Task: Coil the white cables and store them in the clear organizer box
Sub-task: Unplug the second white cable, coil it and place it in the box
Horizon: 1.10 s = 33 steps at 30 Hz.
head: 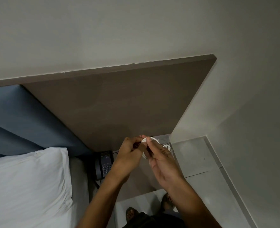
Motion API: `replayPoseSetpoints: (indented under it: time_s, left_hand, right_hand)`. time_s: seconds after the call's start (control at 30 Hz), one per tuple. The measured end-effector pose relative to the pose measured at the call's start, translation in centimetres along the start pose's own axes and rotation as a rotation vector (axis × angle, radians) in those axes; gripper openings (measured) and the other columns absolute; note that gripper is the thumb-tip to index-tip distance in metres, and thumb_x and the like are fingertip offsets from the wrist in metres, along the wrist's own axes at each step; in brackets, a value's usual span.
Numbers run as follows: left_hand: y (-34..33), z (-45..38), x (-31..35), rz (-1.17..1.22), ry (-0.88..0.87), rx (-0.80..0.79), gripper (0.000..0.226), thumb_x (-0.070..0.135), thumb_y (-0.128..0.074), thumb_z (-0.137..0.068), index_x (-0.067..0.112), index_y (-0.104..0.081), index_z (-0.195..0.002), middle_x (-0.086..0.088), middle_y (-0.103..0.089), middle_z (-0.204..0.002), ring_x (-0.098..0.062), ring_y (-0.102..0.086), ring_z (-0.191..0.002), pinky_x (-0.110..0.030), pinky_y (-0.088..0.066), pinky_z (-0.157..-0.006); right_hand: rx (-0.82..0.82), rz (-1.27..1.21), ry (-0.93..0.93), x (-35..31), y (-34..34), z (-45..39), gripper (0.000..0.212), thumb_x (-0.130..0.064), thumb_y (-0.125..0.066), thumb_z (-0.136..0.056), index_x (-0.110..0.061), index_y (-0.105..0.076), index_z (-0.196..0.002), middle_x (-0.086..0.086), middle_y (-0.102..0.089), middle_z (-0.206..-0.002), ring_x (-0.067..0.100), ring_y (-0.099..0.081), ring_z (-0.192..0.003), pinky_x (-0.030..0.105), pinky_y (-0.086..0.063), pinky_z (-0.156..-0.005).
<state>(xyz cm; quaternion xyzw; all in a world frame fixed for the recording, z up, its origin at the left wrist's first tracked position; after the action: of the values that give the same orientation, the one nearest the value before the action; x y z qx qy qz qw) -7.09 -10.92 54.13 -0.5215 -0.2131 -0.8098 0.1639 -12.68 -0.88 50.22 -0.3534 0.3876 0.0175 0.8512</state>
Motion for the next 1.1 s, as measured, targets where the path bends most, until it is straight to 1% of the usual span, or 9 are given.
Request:
replayPoseSetpoints:
  time_s: [0.1,0.2,0.47,0.6,0.73,0.83,0.9,1.0,1.1]
  left_hand:
    - [0.0,-0.1,-1.6,0.172,0.130,-0.052,0.020,0.027,-0.063,-0.106,0.020,-0.076,-0.120,-0.002,-0.071,-0.130,-0.006,-0.066,-0.121,-0.021,-0.047,-0.095]
    - [-0.3,0.0,-2.2,0.248,0.155,-0.102,0.020,0.022,-0.063,-0.106,0.018,-0.081,-0.113,0.012,-0.083,-0.105,0.011,-0.072,-0.096,-0.016,-0.042,-0.082]
    - [-2.8,-0.3,-5.0,0.285,0.269,-0.017,0.027,0.026,-0.057,-0.109,0.011,-0.074,-0.123,-0.012,-0.072,-0.119,-0.015,-0.059,-0.101,-0.029,-0.043,-0.081]
    - [-5.3,-0.9,-5.2,0.351,0.305,-0.013,0.026,0.028,-0.056,-0.109,0.015,-0.077,-0.113,-0.003,-0.075,-0.110,-0.018,-0.063,-0.105,-0.033,-0.045,-0.083]
    - [-9.0,-2.7,-4.6,0.237,0.281,-0.009,0.027,0.027,-0.052,-0.111,0.012,-0.072,-0.120,-0.009,-0.071,-0.115,-0.018,-0.062,-0.105,-0.032,-0.048,-0.084]
    - [-12.0,-4.6,-4.0,0.091,0.196,0.018,0.022,0.025,-0.047,-0.113,0.020,-0.068,-0.116,-0.002,-0.071,-0.107,-0.002,-0.067,-0.091,-0.026,-0.049,-0.078]
    - [-14.3,-6.1,-4.2,-0.003,0.163,0.018,0.020,0.024,-0.046,-0.113,0.021,-0.066,-0.115,0.001,-0.071,-0.104,0.009,-0.068,-0.081,-0.023,-0.050,-0.074]
    - [-17.5,-8.4,-5.6,-0.108,0.158,-0.019,0.018,0.021,-0.048,-0.111,0.020,-0.066,-0.116,0.003,-0.074,-0.100,0.001,-0.071,-0.083,-0.027,-0.057,-0.071]
    - [-20.7,-11.4,-8.8,-0.163,0.190,-0.063,0.015,0.017,-0.059,-0.105,0.025,-0.071,-0.110,0.004,-0.080,-0.093,-0.008,-0.077,-0.086,-0.023,-0.063,-0.069]
  right_hand:
    - [-0.011,0.031,0.043,0.2,-0.3,0.1,0.039,-0.022,-0.070,-0.097,0.000,-0.073,-0.129,0.018,-0.075,-0.133,0.024,-0.068,-0.131,0.030,-0.054,-0.111]
    - [0.020,0.076,0.085,0.1,0.1,0.1,0.040,-0.025,-0.075,-0.091,-0.001,-0.077,-0.123,0.015,-0.078,-0.128,0.021,-0.071,-0.128,0.024,-0.057,-0.105]
    - [0.208,0.416,0.349,-0.9,3.1,0.5,0.015,-0.037,-0.076,-0.095,-0.030,-0.086,-0.104,-0.001,-0.085,-0.102,0.017,-0.080,-0.103,0.032,-0.064,-0.092]
    - [0.244,0.553,0.447,-2.9,5.3,0.0,0.017,-0.045,-0.074,-0.092,-0.034,-0.084,-0.101,-0.008,-0.085,-0.096,0.014,-0.082,-0.094,0.037,-0.068,-0.083]
    - [0.289,0.565,0.326,-3.6,9.2,-2.0,0.015,-0.039,-0.071,-0.095,-0.032,-0.081,-0.102,-0.009,-0.085,-0.096,0.011,-0.081,-0.092,0.040,-0.069,-0.084]
    - [0.257,0.542,0.225,-4.3,12.5,-3.4,0.017,-0.034,-0.062,-0.104,-0.038,-0.078,-0.104,-0.006,-0.084,-0.102,0.010,-0.081,-0.098,0.031,-0.067,-0.086]
    - [0.204,0.555,0.192,-5.1,14.8,-4.4,0.025,-0.029,-0.053,-0.110,-0.027,-0.078,-0.109,0.003,-0.083,-0.102,0.014,-0.080,-0.098,0.029,-0.066,-0.084]
    - [0.208,0.640,0.164,-5.7,18.7,-6.4,0.033,-0.028,-0.049,-0.112,-0.010,-0.076,-0.107,0.012,-0.080,-0.092,0.021,-0.079,-0.086,0.036,-0.065,-0.078]
    - [0.265,0.625,0.111,-4.9,23.5,-9.3,0.035,-0.026,-0.054,-0.110,-0.004,-0.076,-0.094,0.008,-0.080,-0.080,0.015,-0.079,-0.075,0.021,-0.063,-0.068]
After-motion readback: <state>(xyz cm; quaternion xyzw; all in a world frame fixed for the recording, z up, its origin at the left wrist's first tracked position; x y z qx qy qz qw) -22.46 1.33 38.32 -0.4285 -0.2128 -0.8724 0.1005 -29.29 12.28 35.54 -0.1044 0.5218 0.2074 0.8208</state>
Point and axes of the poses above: each hand's wrist, its own z-axis away from the middle knuckle, its own y-axis out of the back of the hand, x = y × z, the point moved 9 cm from there along -z, towards the middle knuckle
